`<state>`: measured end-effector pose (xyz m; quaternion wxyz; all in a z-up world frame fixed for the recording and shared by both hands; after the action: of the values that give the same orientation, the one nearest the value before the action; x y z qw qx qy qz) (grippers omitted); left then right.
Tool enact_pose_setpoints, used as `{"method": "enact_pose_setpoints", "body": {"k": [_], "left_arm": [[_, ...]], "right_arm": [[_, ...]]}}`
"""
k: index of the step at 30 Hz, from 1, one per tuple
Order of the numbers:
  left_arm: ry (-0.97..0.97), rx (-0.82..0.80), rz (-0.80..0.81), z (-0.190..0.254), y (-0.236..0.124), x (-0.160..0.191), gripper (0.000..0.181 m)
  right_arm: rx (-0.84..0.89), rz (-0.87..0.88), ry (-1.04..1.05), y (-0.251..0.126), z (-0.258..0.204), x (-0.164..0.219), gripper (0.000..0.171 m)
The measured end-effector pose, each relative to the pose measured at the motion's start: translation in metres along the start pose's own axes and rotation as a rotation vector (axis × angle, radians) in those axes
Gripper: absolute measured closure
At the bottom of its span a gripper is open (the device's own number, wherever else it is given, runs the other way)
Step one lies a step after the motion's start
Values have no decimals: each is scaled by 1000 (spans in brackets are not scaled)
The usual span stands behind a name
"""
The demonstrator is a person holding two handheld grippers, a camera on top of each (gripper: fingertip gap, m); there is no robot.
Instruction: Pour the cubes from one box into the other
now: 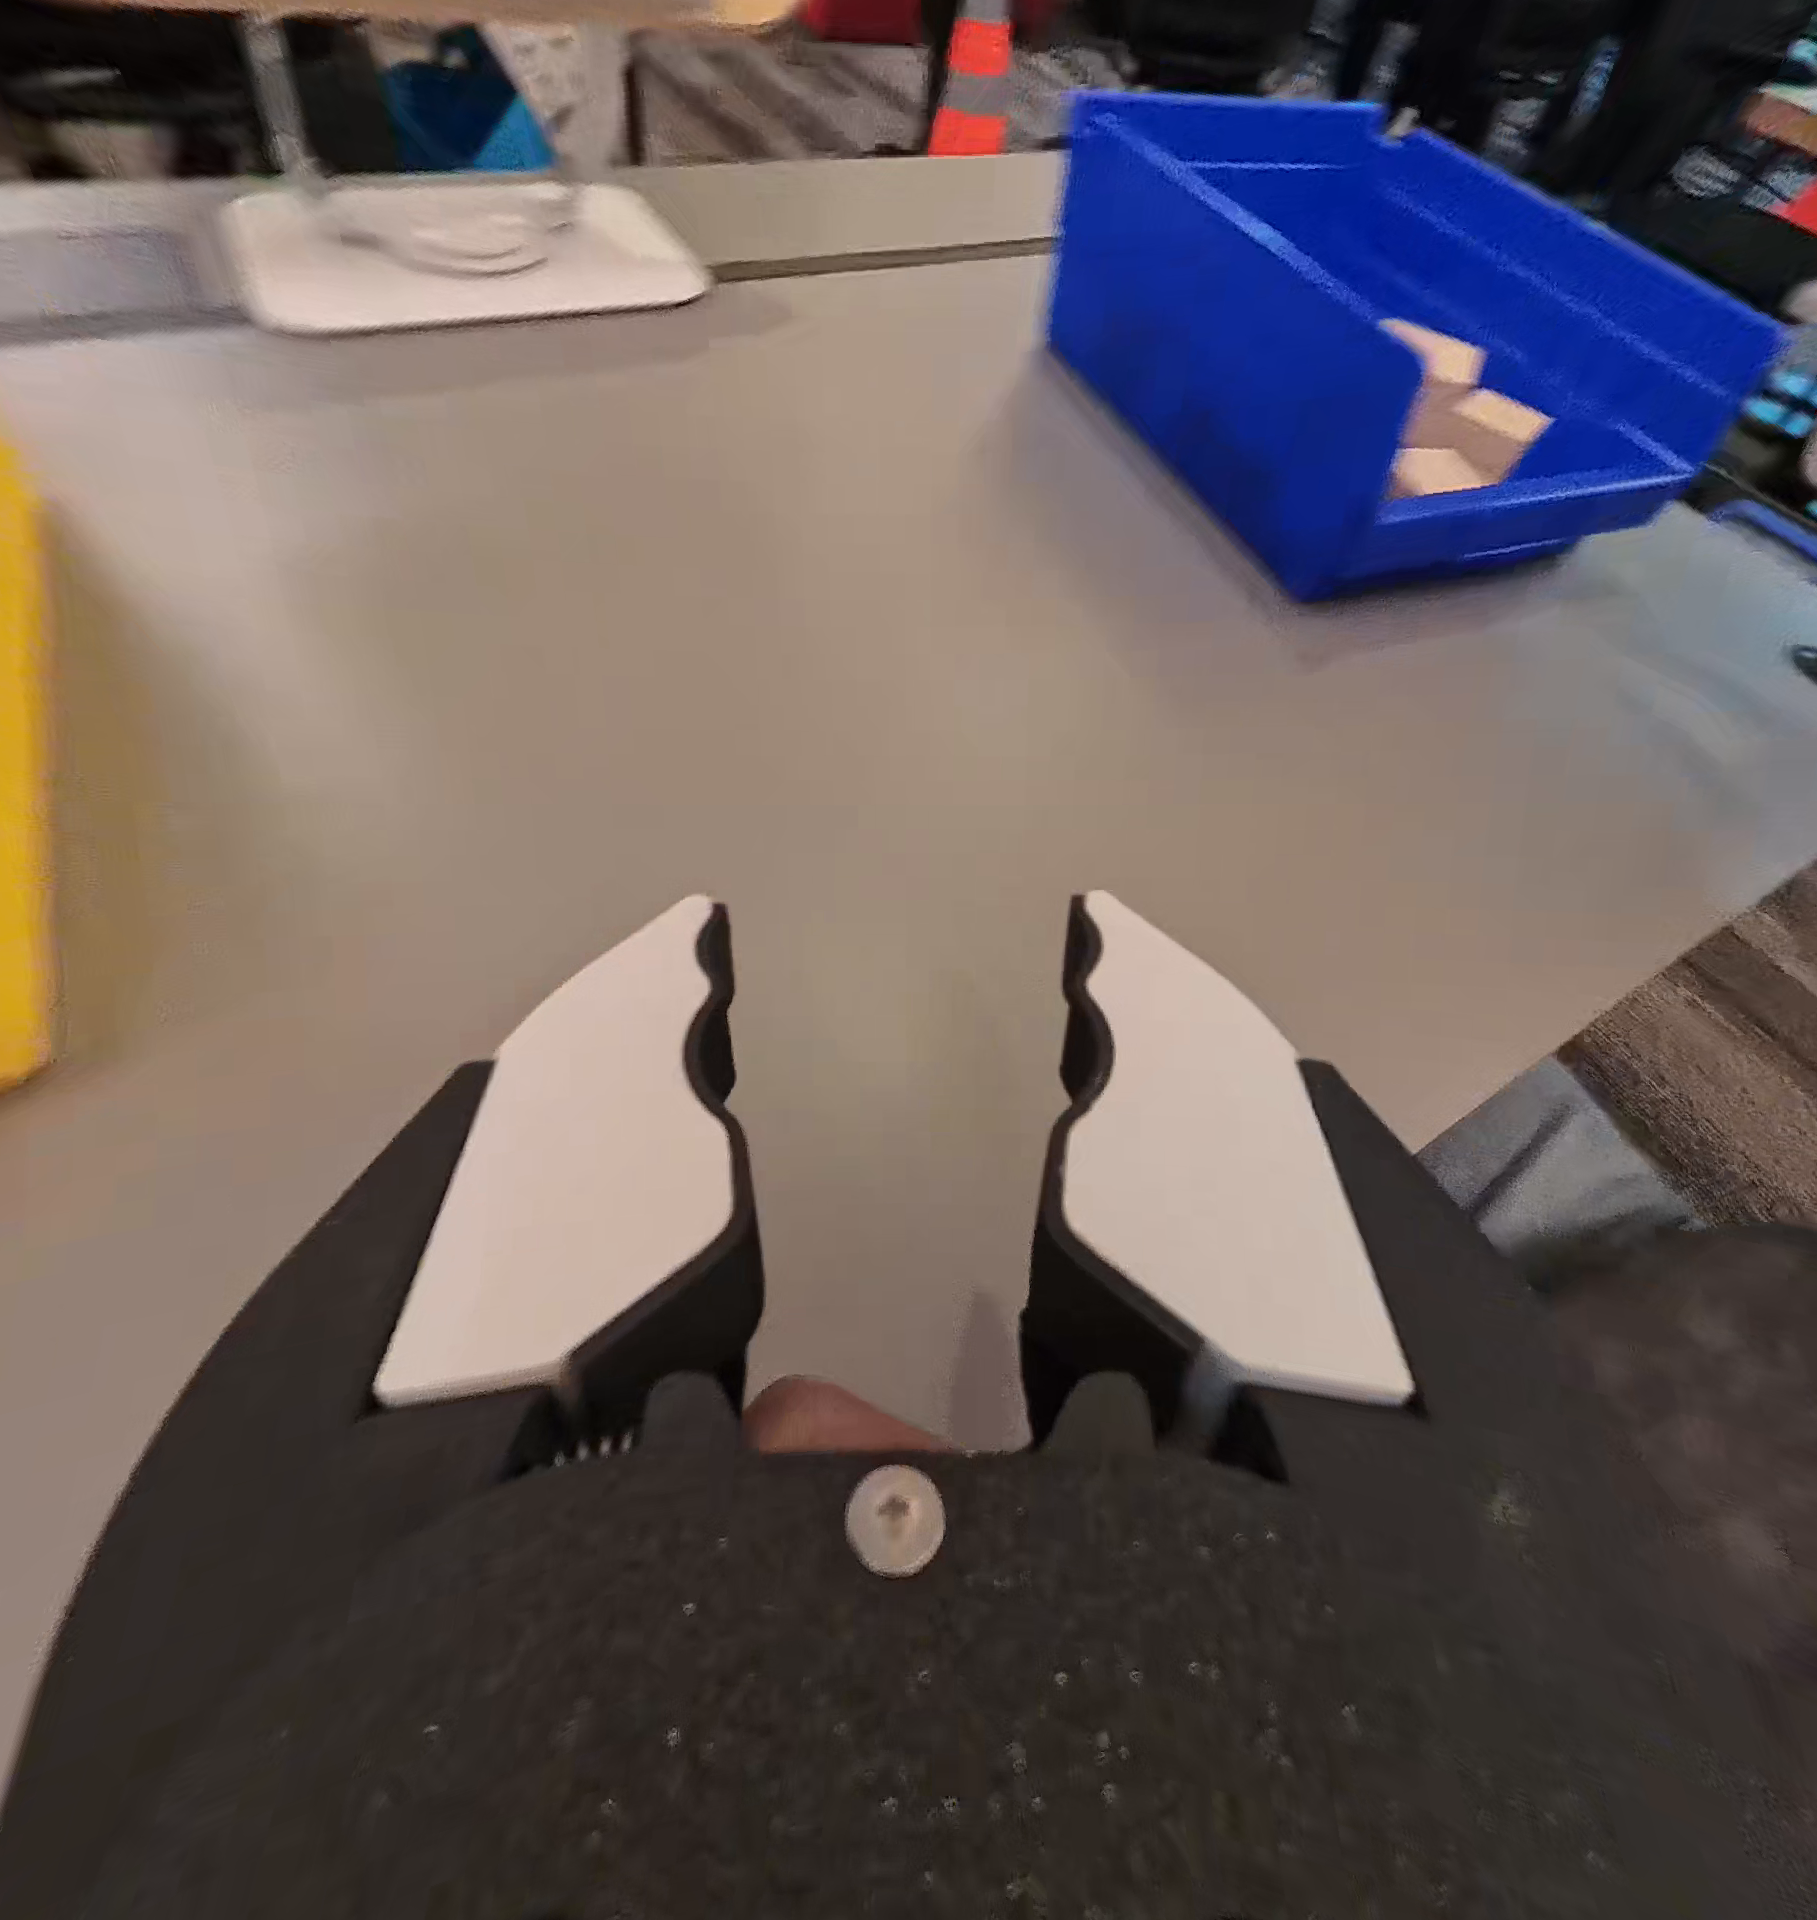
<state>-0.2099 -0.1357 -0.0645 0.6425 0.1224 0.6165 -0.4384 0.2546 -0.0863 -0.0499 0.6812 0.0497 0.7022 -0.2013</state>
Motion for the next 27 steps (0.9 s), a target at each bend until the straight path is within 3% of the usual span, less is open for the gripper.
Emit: {"method": "enact_pose_setpoints", "body": {"k": [3,7,13,15,16,18,20,24,27], "left_arm": [[80,69,2,43,64,-30,118],[62,75,-17,77,158,-59,118],[-79,84,-89,93,278,-79,119],[-66,71,-122,96,306,-79,125],[-70,56,-154,97,316,-77,136],[-106,-11,-161,94,320,-76,149],[-125,-58,-157,89,315,-78,167],[-21,-152,-152,87,294,-79,177],[-14,-168,-109,72,256,-81,177]], "right_arm": [[24,-19,-1,20,14,-16,121],[11,-91,153,38,22,4,120],[-9,-192,21,63,16,28,116],[45,-231,30,77,20,28,116],[38,-242,55,82,20,27,116],[-5,-249,139,87,17,28,130],[4,-258,206,85,18,27,166],[63,-259,96,65,0,23,167],[13,-209,76,41,-29,11,167]]}}
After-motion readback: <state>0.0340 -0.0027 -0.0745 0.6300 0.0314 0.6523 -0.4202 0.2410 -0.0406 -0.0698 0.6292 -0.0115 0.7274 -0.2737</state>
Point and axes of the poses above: each gripper's, where its closed fingertips meet, y out along the fingers, x out of its underside, z = x × y across the jaws, the point moved 7 cm from there along -y, back along the fingers, and after that the axes turned 14 degrees about x, right-handed, at the moved point
